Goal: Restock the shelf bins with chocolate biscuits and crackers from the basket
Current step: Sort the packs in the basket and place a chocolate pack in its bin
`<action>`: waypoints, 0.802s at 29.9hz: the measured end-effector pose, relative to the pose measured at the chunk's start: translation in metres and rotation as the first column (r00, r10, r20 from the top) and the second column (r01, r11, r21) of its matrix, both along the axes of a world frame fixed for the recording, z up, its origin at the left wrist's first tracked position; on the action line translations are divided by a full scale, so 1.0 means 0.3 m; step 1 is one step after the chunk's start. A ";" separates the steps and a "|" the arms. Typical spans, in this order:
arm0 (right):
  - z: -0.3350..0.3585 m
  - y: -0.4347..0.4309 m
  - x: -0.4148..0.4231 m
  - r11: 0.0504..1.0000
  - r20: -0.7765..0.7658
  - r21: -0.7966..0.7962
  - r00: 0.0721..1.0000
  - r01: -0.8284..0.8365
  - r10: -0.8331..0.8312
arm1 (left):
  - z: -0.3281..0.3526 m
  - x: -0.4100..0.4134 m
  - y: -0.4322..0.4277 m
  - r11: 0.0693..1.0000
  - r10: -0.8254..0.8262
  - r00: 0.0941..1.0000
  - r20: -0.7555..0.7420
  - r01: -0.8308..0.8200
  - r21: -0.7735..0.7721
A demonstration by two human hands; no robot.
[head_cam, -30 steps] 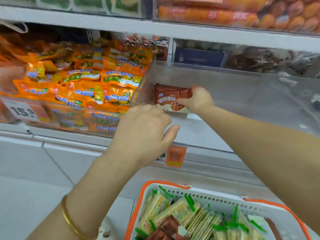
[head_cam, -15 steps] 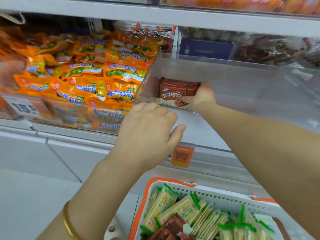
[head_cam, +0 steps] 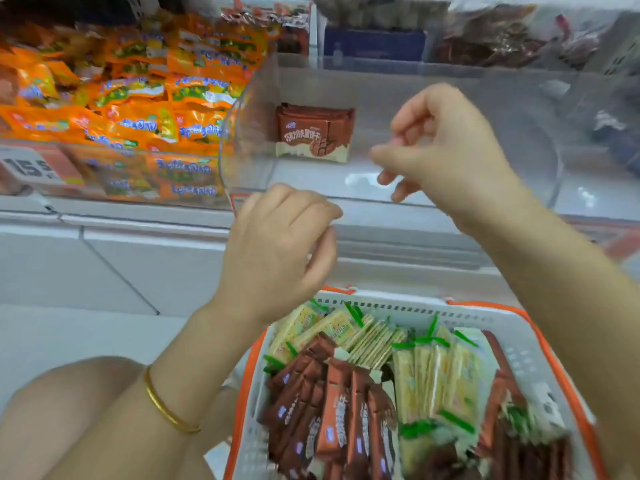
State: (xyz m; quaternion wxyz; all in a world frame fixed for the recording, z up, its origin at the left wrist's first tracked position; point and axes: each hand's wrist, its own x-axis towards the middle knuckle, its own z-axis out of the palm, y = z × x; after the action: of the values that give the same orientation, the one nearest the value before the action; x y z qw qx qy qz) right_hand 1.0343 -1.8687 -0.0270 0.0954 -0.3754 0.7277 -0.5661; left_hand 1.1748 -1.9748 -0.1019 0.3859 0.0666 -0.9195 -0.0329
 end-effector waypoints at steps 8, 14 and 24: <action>-0.667 0.271 0.054 0.600 0.049 0.763 0.948 -0.240 0.315 | -0.242 0.043 0.157 0.980 -0.086 0.811 0.578 -0.037 0.198; -0.871 0.308 0.071 0.420 0.121 0.821 0.835 -0.388 0.536 | -0.294 0.035 0.174 0.975 -0.138 0.789 0.599 0.001 0.223; -0.785 0.329 0.001 0.378 0.198 0.788 0.781 -0.486 0.592 | -0.309 0.007 0.180 0.900 -0.242 0.751 0.615 -0.064 0.432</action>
State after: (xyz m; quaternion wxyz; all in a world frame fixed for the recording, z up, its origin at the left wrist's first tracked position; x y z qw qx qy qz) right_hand 1.0346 -1.7700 -0.2624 0.3906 -0.5378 0.7421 -0.0862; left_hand 1.1768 -1.9207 -0.1945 0.0132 0.1114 -0.9675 -0.2267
